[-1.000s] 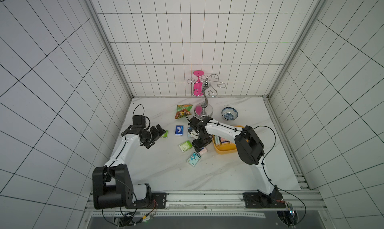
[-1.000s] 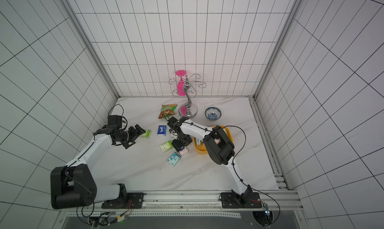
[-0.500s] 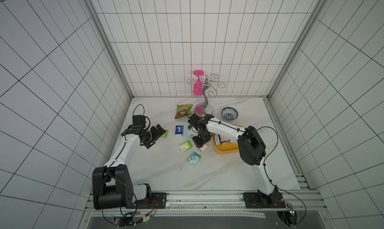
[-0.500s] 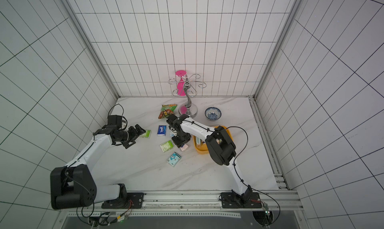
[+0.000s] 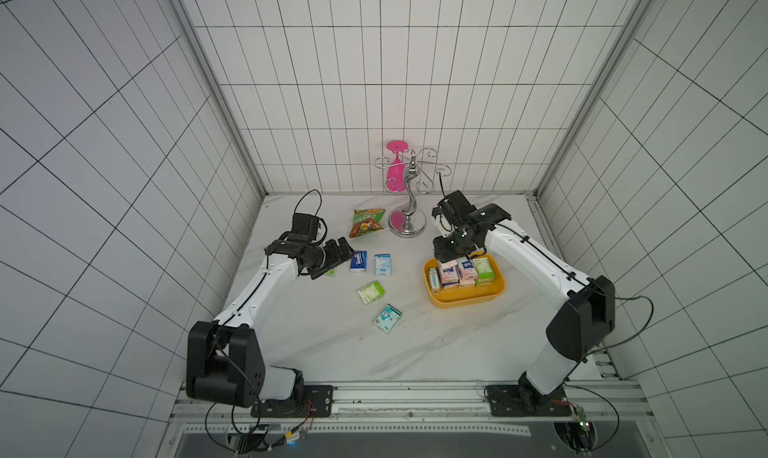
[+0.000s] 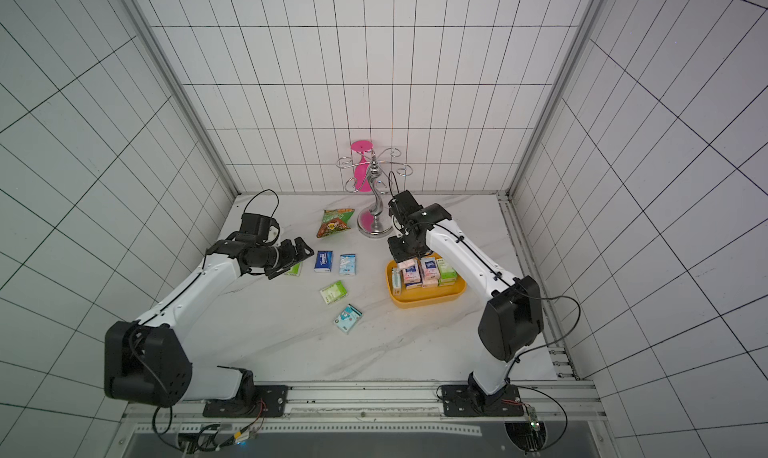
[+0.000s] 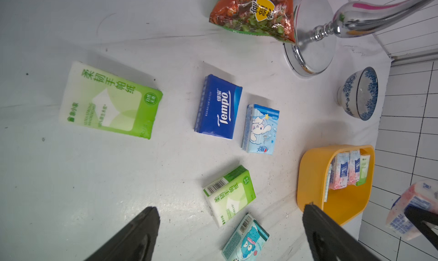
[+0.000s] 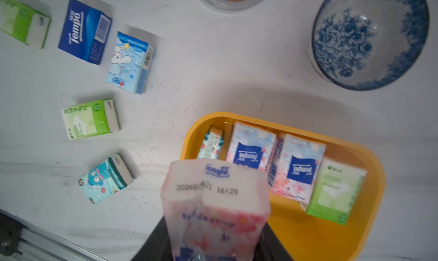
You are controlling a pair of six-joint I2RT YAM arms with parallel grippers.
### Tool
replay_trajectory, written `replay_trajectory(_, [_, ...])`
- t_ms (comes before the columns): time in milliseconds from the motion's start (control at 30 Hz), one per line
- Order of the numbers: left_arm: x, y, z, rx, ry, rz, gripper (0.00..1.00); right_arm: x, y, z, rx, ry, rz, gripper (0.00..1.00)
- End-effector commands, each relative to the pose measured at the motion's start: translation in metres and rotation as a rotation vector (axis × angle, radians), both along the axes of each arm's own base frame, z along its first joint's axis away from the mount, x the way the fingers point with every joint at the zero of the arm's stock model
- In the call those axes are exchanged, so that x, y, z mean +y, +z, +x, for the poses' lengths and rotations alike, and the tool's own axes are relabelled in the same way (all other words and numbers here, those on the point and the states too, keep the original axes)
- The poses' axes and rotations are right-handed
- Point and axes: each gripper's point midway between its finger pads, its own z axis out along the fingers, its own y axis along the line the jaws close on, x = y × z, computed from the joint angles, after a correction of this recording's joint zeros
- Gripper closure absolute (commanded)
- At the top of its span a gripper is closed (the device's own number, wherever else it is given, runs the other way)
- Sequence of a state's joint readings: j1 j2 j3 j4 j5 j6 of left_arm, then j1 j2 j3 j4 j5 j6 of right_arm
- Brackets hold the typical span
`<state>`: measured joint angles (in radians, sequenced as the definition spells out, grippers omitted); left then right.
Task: Put the pocket tissues into the storage box
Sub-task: Pick up the pocket tissues from the center of the board, then place the pocket tissues in the storage box.
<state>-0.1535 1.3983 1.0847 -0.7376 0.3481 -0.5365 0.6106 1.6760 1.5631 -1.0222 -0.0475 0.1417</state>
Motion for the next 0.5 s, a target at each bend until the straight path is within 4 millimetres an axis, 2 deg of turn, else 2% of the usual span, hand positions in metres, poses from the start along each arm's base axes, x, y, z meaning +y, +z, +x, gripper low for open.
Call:
replay_trajectory(0, [-0.009, 0.000, 0.003, -0.007, -0.046, 0.033, 0.02, -0.046, -0.021, -0.011, 0.059, -0.073, -0.077, 0.56])
replay_trajectory(100, [-0.024, -0.004, 0.000, 0.004, -0.096, 0.041, 0.02, -0.076, -0.032, -0.013, 0.073, -0.133, -0.092, 0.56])
replay_trajectory(200, [-0.037, -0.006, -0.003, 0.011, -0.150, 0.071, 0.02, -0.096, -0.044, -0.014, 0.085, -0.180, -0.089, 0.56])
replay_trajectory(300, [-0.044, -0.007, -0.003, 0.013, -0.181, 0.089, 0.02, -0.110, -0.054, -0.011, 0.083, -0.215, -0.086, 0.56])
replay_trajectory(467, [-0.046, -0.009, -0.002, 0.017, -0.188, 0.096, 0.02, -0.121, -0.073, 0.000, 0.063, -0.261, -0.080, 0.56])
